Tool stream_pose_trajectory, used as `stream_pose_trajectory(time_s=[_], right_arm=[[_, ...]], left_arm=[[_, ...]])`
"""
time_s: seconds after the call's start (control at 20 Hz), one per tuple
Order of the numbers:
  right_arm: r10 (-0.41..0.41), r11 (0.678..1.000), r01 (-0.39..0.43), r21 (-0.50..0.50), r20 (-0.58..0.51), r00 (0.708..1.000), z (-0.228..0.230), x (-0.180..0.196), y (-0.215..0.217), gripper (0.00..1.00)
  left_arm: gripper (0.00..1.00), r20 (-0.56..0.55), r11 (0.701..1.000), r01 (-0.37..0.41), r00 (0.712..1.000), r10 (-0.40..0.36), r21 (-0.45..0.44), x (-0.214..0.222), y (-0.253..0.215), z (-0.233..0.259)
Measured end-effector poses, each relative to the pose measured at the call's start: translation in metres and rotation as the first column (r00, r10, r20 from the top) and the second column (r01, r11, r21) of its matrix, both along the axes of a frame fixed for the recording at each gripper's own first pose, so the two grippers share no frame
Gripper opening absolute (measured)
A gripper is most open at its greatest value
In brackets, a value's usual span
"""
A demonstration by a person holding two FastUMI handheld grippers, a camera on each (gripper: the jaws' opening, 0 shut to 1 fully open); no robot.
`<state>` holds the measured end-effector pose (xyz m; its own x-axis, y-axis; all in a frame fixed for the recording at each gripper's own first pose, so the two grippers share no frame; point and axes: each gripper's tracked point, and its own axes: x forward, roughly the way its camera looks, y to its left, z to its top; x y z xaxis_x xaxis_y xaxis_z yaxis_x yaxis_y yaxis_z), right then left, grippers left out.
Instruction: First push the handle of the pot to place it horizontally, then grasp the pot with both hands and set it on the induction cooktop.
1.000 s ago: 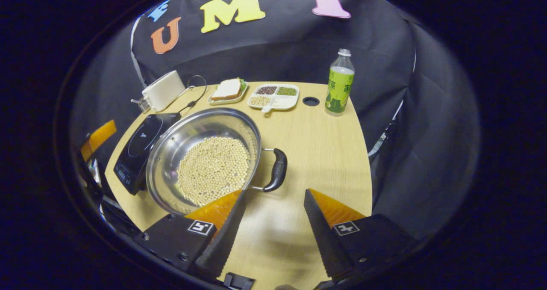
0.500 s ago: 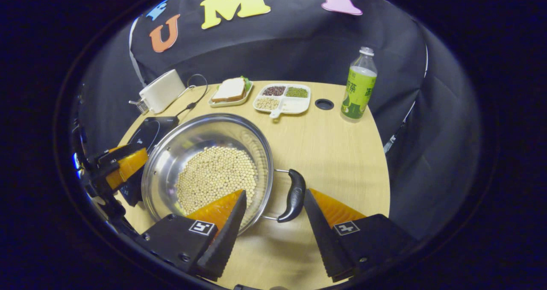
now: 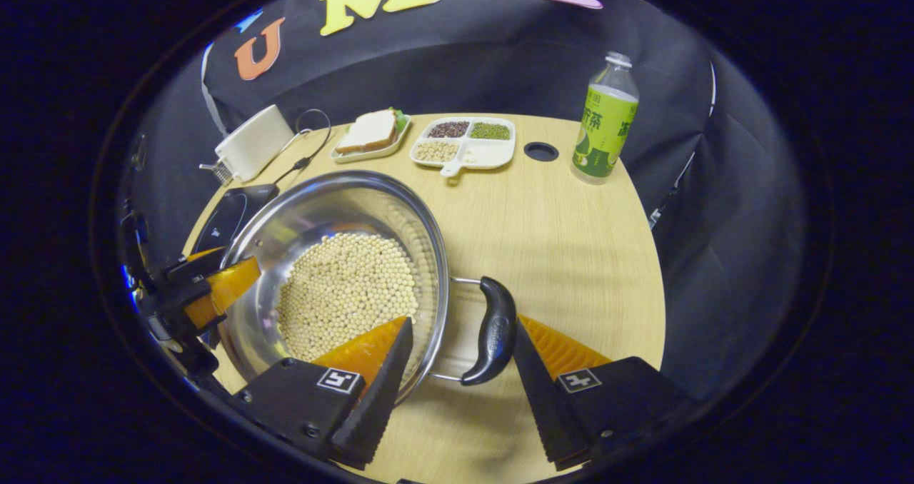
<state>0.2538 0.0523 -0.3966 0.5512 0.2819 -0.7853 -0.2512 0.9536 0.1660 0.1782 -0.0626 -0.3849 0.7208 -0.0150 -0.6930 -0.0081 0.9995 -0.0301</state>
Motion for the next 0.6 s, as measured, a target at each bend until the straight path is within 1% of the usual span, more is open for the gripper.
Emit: stream_pose_trajectory(time_s=[0.15,0.2,0.25,0.3,0.35,0.4,0.45,0.5,0.55,0.6], right_arm=[[-0.012,1.0,0.012,-0.007,-0.019,1.0,-0.005,0.0,-0.003,0.72],[-0.02,1.0,0.02,-0.006,-0.028,0.999,-0.005,0.0,-0.002,0.72],[-0.023,1.0,0.023,-0.009,-0.036,0.999,-0.005,-0.001,-0.003,0.7],[-0.033,0.999,0.033,-0.01,-0.044,0.998,-0.006,-0.001,-0.003,0.68],[-0.046,0.999,0.045,-0.012,-0.053,0.998,-0.005,-0.001,-0.003,0.67],[-0.05,0.999,0.048,-0.02,-0.062,0.997,-0.006,-0.001,-0.003,0.65],[-0.049,0.999,0.048,-0.026,-0.07,0.996,-0.006,-0.001,-0.003,0.62],[-0.048,0.998,0.045,-0.032,-0.078,0.996,-0.006,-0.002,-0.003,0.6],[-0.055,0.998,0.053,-0.028,-0.081,0.995,-0.006,-0.001,-0.003,0.58],[-0.062,0.998,0.06,-0.027,-0.081,0.995,-0.005,-0.001,-0.004,0.57]], left_arm=[[0.98,-0.019,1.0,-0.015,1.0,0.015,0.001,0.004,0.002,-0.006],[0.93,-0.025,1.0,-0.029,0.999,0.029,0.01,0.004,0.005,-0.008],[0.91,-0.031,0.999,-0.04,0.999,0.04,0.021,0.004,0.01,-0.009],[0.94,-0.055,0.999,-0.048,0.997,0.049,0.016,0.004,0.011,-0.016],[0.78,-0.077,0.998,-0.059,0.995,0.058,-0.005,0.004,0.009,-0.022],[0.74,-0.1,0.997,-0.076,0.992,0.072,-0.034,0.002,0.008,-0.025],[0.75,-0.116,0.994,-0.091,0.99,0.083,-0.064,0.001,0.008,-0.023],[0.71,-0.116,0.991,-0.1,0.989,0.09,-0.086,0.004,0.008,-0.021],[0.69,-0.121,0.991,-0.097,0.989,0.086,-0.087,0.003,0.009,-0.02],[0.67,-0.113,0.994,-0.084,0.991,0.075,-0.07,0.003,0.01,-0.019]])
